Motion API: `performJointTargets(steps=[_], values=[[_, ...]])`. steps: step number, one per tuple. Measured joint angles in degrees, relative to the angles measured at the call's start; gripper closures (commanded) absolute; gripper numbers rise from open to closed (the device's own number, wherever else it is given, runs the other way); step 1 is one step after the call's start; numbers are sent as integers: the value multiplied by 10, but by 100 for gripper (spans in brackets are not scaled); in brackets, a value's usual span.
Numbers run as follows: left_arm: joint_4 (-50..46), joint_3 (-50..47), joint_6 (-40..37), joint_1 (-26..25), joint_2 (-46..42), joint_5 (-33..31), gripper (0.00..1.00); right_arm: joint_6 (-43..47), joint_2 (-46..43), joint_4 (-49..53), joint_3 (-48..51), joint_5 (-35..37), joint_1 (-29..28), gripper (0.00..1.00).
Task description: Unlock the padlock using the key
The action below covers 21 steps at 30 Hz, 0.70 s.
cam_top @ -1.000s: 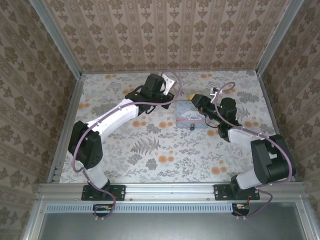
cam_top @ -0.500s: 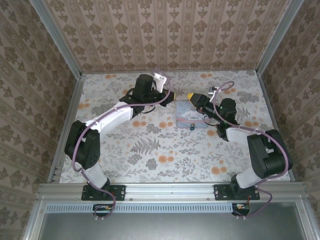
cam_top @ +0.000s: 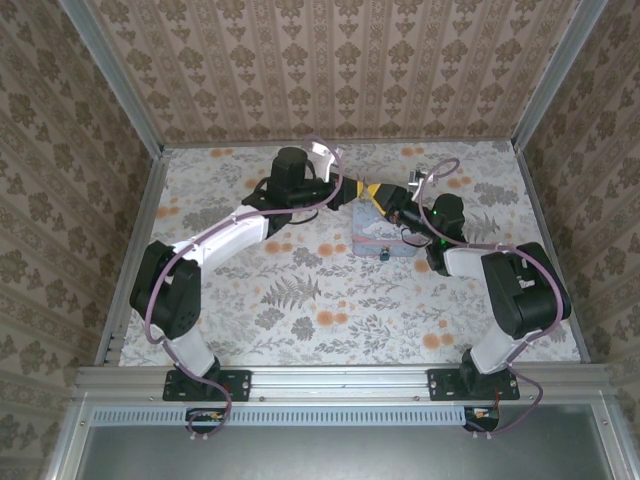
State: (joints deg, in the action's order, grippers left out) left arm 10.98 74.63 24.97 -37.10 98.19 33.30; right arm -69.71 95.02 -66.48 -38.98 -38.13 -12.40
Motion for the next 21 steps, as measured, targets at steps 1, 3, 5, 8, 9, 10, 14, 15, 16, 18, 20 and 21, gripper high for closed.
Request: performJointTargets(steps=[1,3,5,8,9,10,14,15,16,18,20,21], values=[[0,0,1,0,0,0,100,-3,3,-6,0,-1,-2,47],[2,0,3,0,1,0,100,-9,8,-14,-1,-3,-6,48],[2,0,4,0,3,0,100,-11,13,-21,-1,-5,-9,49],[2,4,5,0,8,0,100,-13,19,-28,-1,-10,-11,51],[2,5,6,0,9,0,100,-15,19,-31,-1,-12,-12,52],[2,7,6,0,10,0,100,-16,20,-36,-1,-12,-12,53],[2,9,6,-1,14,0,100,-23,23,-42,-1,-14,-12,58],[2,9,7,-1,15,-1,100,-23,24,-43,-1,-14,-12,59],[2,9,8,-1,16,-1,100,-25,25,-45,-1,-16,-12,60],[2,9,10,-1,20,-1,100,-26,26,-48,-1,-16,-12,62],[3,9,12,-1,23,-1,100,-27,26,-52,-1,-17,-12,65],[3,10,14,-1,24,-1,100,-28,26,-52,-1,-18,-12,67]])
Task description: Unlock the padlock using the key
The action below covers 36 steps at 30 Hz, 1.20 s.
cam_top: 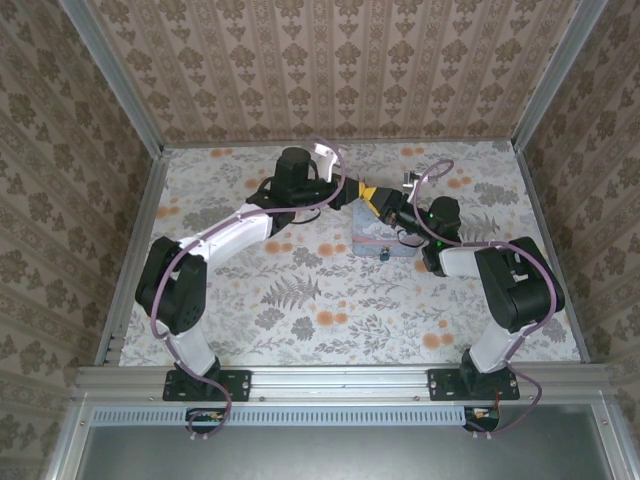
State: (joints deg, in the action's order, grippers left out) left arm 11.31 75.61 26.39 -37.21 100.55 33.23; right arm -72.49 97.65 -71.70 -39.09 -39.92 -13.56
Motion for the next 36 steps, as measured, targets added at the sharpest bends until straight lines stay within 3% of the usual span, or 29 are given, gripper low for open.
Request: performJointTargets(steps=[8,14,16,17,20,22,24,30,36], values=[[12,0,13,-1,3,-3,100,0,0,-6,0,-10,-7,78],[18,1,21,-2,10,-12,100,0,0,-8,0,-12,-10,100],[20,2,24,-3,10,-14,100,-2,0,-12,0,-12,-10,100],[20,2,25,-3,10,-15,96,0,0,-12,1,-12,-10,100],[20,2,36,-3,10,-16,60,8,-4,-5,5,-10,-10,100],[21,2,53,-2,10,-18,45,29,-21,28,13,-8,-10,100],[24,1,73,1,10,-21,40,54,-44,68,20,-4,-11,100],[12,1,166,32,10,-15,39,176,-144,242,26,35,-17,100],[-13,2,266,39,10,20,38,336,-227,457,-10,140,-68,100]])
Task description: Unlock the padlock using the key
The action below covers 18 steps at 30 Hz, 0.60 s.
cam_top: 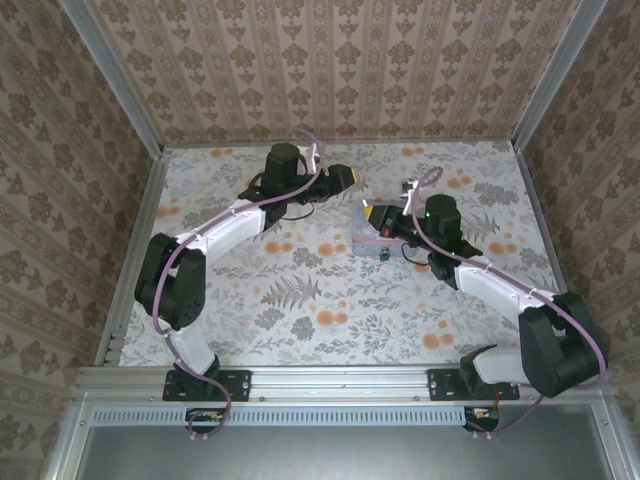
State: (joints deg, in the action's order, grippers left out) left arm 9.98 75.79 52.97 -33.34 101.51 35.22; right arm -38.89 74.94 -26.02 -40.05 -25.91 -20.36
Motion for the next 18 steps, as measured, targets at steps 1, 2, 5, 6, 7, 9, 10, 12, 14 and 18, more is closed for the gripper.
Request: performJointTargets(steps=[1,2,5,6,7,9,10,12,14,18], values=[[-5,0,13,-3,0,5,38,25,-7,28,-9,24,-13,100],[-8,0,23,-7,0,8,38,47,-12,50,-16,44,-24,100],[-15,0,55,-21,0,14,39,105,-22,107,-29,112,-57,100],[-15,-1,65,-28,0,15,39,123,-23,124,-32,135,-67,100],[-15,-1,74,-33,0,16,39,136,-23,136,-34,152,-75,100],[-16,-4,87,-42,0,16,39,163,-24,163,-38,191,-90,100],[-20,-6,93,-47,0,16,39,174,-24,174,-40,207,-96,100],[-28,-11,102,-54,0,16,39,193,-24,188,-42,233,-103,100],[-37,-15,108,-59,0,10,39,205,-24,195,-43,251,-106,100],[-48,-22,122,-68,0,0,39,227,-26,212,-47,280,-110,100]])
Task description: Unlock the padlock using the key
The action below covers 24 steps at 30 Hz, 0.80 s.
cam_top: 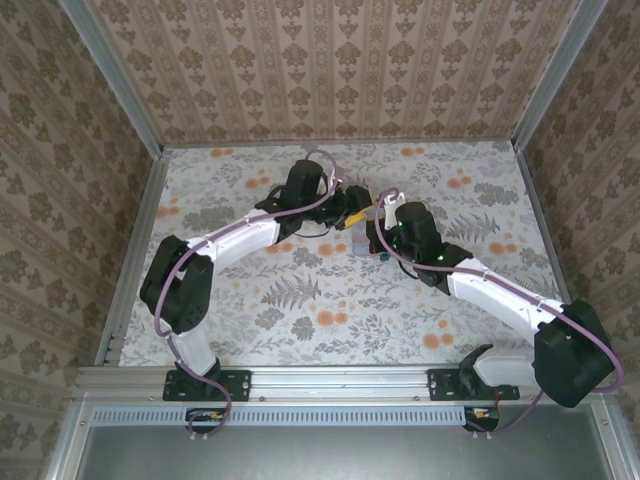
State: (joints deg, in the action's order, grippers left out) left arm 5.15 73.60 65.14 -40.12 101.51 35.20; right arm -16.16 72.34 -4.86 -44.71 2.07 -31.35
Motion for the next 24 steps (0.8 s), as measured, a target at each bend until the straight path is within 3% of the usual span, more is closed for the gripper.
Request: performJointTargets(steps=[6,24], values=[[0,-2,17,-10,0,-8,44,29,-3,8,-6,28,-14,100],[10,-2,42,-14,12,-13,93,60,-2,30,-22,65,-39,100]])
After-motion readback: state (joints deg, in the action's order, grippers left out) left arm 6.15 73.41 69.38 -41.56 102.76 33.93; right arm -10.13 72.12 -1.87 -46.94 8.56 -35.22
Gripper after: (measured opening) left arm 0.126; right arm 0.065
